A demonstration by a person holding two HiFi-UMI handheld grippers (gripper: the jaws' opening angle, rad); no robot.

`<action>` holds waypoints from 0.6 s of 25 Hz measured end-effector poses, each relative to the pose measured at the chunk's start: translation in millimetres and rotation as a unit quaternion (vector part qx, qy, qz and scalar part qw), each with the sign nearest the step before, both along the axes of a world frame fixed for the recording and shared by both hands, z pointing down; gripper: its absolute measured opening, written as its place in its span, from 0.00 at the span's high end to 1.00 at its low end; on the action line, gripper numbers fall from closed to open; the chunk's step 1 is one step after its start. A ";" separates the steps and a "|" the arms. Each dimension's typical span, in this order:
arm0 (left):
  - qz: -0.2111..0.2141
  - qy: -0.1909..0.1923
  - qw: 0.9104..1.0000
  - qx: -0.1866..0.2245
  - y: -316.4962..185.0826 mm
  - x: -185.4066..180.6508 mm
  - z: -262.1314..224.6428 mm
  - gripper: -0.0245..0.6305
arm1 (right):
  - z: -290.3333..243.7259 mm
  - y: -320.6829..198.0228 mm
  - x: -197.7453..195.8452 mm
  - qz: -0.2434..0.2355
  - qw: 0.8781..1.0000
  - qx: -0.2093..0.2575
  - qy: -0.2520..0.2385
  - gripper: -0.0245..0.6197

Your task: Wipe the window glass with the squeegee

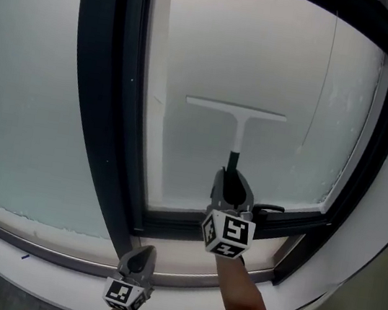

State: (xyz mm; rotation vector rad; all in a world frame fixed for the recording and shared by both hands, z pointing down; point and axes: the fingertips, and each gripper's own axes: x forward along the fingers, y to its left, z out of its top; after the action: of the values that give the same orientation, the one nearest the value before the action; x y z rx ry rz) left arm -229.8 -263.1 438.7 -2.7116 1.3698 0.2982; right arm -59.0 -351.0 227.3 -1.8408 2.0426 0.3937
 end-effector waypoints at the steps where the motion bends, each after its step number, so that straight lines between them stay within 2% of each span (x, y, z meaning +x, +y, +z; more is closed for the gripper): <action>1: 0.004 0.000 1.000 0.006 -1.4 6.5 -3.5 0.96 | -22.2 -1.4 7.9 -0.001 1.000 0.013 -0.005 0.81; 4: 0.016 -0.025 0.999 0.024 -6.0 23.9 -10.6 0.96 | -79.8 -5.5 25.9 -0.004 0.999 0.044 -0.016 0.81; 8: 0.026 -0.022 0.999 0.042 -14.4 39.4 -22.7 0.96 | -128.0 -14.6 38.1 0.012 0.998 0.061 0.016 0.81; 11: 0.029 -0.019 0.998 0.050 -18.0 49.0 -28.7 0.96 | -139.6 -18.1 38.7 0.015 0.997 0.067 0.040 0.82; 15: 0.035 -0.032 0.997 0.060 -19.9 58.1 -33.0 0.96 | -139.0 -28.4 41.0 0.001 0.998 0.057 0.032 0.82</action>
State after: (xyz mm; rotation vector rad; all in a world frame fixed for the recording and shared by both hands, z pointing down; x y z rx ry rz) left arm -171.7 -283.0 405.7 -2.6503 1.2005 0.2864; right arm -18.0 -379.4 88.4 -1.7849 2.0159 0.5643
